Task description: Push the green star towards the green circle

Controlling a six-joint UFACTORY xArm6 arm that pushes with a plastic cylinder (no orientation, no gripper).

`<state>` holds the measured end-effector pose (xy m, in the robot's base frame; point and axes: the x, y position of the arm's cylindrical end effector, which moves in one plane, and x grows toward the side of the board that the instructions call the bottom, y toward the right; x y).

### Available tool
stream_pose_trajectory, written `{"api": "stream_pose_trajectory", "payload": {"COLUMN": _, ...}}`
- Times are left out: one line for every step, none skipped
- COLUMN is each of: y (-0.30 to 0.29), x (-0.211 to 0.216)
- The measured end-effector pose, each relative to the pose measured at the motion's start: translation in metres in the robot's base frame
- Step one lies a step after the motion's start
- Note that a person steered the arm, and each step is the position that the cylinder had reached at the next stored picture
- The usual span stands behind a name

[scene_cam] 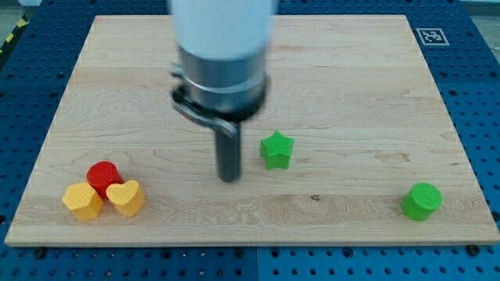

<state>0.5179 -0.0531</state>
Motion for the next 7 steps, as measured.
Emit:
{"api": "stream_pose_trajectory", "payload": {"y": 0.008, "x": -0.028}}
{"api": "stream_pose_trajectory", "payload": {"y": 0.040, "x": -0.014}}
{"api": "stream_pose_trajectory", "payload": {"y": 0.074, "x": -0.011}}
{"api": "stream_pose_trajectory", "payload": {"y": 0.099, "x": -0.025}}
{"api": "stream_pose_trajectory", "payload": {"y": 0.127, "x": -0.030}}
{"api": "stream_pose_trajectory", "payload": {"y": 0.154, "x": -0.020}}
{"api": "stream_pose_trajectory", "payload": {"y": 0.174, "x": 0.005}}
